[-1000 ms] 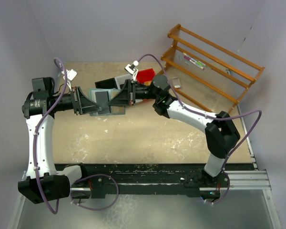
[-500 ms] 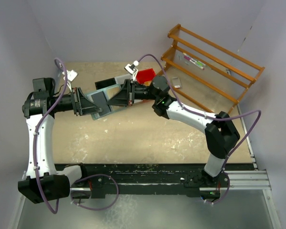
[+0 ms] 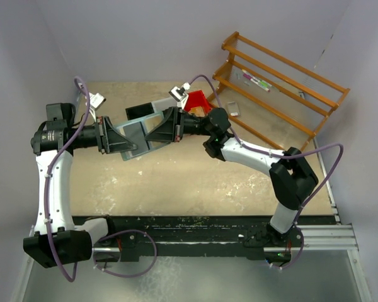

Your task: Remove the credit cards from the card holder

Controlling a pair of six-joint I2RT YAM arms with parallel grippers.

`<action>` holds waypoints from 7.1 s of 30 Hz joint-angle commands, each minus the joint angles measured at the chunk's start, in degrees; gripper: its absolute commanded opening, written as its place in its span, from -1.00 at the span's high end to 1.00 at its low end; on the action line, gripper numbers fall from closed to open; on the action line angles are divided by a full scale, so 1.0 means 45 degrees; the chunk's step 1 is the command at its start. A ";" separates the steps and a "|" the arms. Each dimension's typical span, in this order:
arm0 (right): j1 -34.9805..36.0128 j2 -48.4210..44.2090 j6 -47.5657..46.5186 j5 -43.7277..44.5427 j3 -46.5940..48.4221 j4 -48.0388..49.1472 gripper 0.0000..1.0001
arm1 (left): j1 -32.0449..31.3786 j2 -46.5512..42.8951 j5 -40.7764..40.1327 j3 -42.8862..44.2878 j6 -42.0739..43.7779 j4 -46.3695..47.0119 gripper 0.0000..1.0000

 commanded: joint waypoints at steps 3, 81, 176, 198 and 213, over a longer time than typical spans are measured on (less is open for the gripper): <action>0.0013 -0.0546 0.0510 -0.0862 -0.0442 0.1034 1.00 | -0.0044 -0.0062 0.1173 0.0724 0.0308 0.0491 0.75; -0.0205 0.0320 -0.0936 -0.1255 0.2255 -0.2047 0.54 | -0.0041 -0.0183 0.0053 0.0711 0.0200 0.0554 0.53; -0.0985 -0.1992 0.0799 -0.0631 -0.2138 0.1544 1.00 | -0.0035 -0.0579 0.0174 0.0743 -0.1333 0.2002 1.00; -0.3495 -0.3076 -0.6938 0.0809 -0.0838 -1.0548 1.00 | -0.0027 -0.0185 -0.7008 0.1853 -0.0126 0.1710 1.00; -0.3490 0.4247 -1.0328 0.4458 0.7089 -1.5297 1.00 | -0.0028 -0.0623 -0.4142 0.1855 0.0268 0.0970 1.00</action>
